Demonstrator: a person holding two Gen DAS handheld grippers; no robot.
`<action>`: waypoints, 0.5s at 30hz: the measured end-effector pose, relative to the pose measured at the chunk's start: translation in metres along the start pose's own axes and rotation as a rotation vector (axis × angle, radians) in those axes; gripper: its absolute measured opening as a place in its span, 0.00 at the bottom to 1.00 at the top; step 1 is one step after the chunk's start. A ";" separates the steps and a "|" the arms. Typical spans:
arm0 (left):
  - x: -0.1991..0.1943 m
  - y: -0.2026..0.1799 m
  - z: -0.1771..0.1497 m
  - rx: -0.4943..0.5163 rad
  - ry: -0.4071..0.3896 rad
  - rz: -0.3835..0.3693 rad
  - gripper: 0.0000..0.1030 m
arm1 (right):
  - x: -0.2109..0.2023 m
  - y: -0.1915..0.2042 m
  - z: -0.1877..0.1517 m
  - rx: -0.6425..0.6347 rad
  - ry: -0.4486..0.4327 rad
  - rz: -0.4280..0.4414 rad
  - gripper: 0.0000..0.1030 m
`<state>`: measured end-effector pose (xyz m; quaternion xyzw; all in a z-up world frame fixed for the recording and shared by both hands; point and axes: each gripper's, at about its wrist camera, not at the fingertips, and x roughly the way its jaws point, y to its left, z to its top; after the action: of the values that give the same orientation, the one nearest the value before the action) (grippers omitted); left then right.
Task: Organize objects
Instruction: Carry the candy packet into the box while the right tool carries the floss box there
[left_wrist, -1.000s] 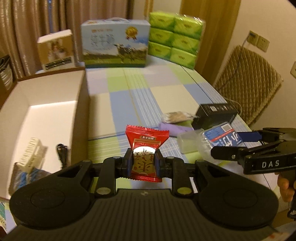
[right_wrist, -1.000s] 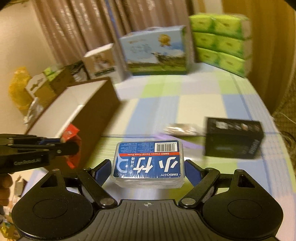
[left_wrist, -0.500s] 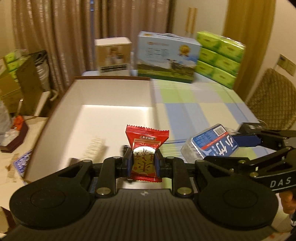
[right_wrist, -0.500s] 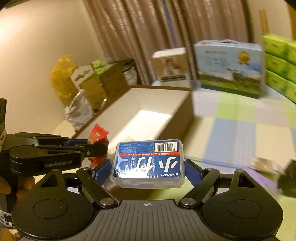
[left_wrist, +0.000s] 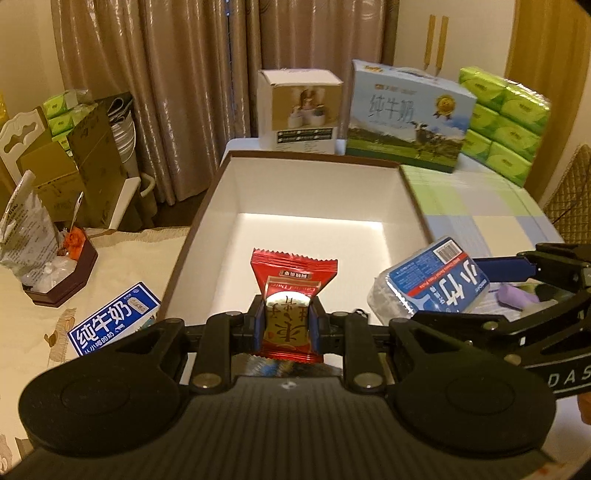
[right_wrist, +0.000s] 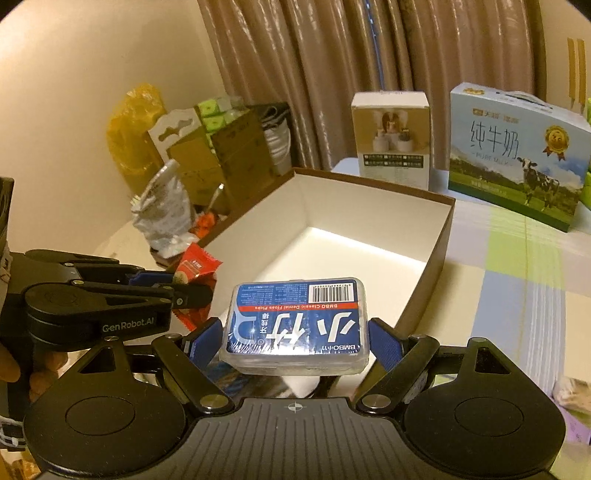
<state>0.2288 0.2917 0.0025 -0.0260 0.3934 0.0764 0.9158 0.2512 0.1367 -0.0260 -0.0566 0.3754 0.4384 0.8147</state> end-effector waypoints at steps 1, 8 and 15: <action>0.005 0.002 0.001 0.002 0.007 0.001 0.19 | 0.005 -0.001 0.002 -0.004 0.005 -0.006 0.79; 0.045 0.019 0.014 0.009 0.059 -0.007 0.19 | 0.037 -0.010 0.015 -0.024 0.042 -0.056 0.79; 0.082 0.026 0.027 0.016 0.109 -0.010 0.19 | 0.066 -0.020 0.025 -0.060 0.082 -0.104 0.79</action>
<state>0.2994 0.3299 -0.0382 -0.0250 0.4432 0.0672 0.8936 0.3022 0.1793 -0.0564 -0.1183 0.3915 0.4037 0.8184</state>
